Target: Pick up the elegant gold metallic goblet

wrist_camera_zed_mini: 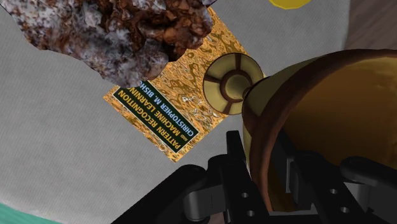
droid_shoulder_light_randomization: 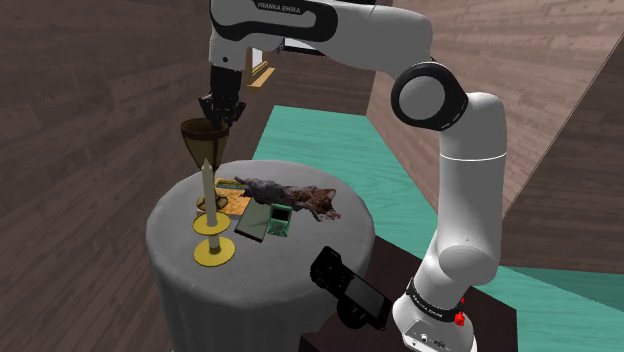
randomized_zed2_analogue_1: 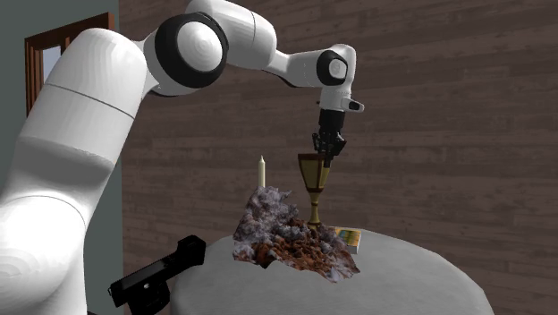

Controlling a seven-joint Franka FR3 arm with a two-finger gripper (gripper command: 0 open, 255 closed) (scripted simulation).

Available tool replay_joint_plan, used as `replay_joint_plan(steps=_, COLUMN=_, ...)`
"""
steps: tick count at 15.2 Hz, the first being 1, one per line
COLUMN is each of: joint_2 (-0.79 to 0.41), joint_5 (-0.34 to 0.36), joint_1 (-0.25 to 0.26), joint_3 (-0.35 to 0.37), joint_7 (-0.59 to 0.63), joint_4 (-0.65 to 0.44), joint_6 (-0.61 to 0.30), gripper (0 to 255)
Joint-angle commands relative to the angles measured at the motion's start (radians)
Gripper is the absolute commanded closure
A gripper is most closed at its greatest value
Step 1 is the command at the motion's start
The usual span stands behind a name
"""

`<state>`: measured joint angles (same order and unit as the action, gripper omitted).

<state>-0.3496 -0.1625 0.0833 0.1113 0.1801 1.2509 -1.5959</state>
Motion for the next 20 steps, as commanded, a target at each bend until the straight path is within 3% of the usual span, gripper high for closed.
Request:
replay_joint_plan(steps=1, joint_2=0.000, joint_5=0.000, joint_1=0.000, joint_3=0.000, joint_7=0.000, joint_4=0.000, joint_6=0.000, gripper=255)
replay_joint_plan(steps=7, joint_2=-0.020, joint_5=0.002, joint_1=0.001, joint_3=0.001, joint_7=0.011, joint_4=-0.083, joint_6=0.063, gripper=255)
replay_joint_plan(steps=18, joint_2=-0.144, joint_5=0.012, joint_1=0.012, joint_3=0.005, joint_7=0.053, joint_4=-0.434, joint_6=0.286, gripper=255)
replay_joint_plan(steps=20, joint_2=-0.147, joint_5=0.012, joint_1=0.012, joint_3=0.005, joint_7=0.053, joint_4=-0.441, joint_6=0.290, gripper=255)
